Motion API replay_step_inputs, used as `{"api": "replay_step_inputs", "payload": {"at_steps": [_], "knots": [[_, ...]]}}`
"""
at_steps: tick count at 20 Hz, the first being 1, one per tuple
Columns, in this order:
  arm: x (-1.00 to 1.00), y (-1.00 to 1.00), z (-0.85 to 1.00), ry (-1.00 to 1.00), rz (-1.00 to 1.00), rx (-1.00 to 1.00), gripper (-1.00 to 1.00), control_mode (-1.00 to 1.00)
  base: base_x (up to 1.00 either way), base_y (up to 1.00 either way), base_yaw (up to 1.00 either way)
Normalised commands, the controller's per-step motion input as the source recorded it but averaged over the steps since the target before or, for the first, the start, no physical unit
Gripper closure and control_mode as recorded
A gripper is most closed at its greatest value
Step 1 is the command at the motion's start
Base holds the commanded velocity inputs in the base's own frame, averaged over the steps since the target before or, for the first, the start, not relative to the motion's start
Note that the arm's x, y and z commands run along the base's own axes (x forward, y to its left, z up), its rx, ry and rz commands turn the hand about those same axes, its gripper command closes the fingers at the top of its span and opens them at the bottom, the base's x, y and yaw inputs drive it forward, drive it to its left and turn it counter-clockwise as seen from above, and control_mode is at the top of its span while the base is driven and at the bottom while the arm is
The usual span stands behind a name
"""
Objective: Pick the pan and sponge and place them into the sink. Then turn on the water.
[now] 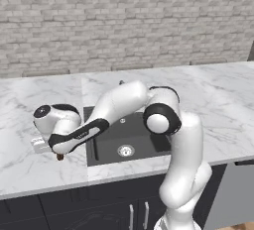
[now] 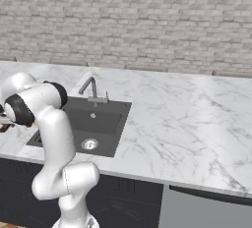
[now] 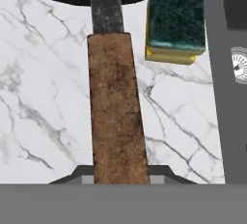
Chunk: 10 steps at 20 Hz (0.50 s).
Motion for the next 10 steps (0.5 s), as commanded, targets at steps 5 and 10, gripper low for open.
{"api": "replay_step_inputs", "payload": {"at_steps": [5, 10], "knots": [[-0.25, -0.45, 0.68, -0.11, 0.00, 0.07, 1.00, -1.00, 0.00, 0.00, 0.00], [-0.33, -0.59, 0.39, -0.05, 0.00, 0.15, 1.00, -1.00, 0.00, 0.00, 0.00]]}}
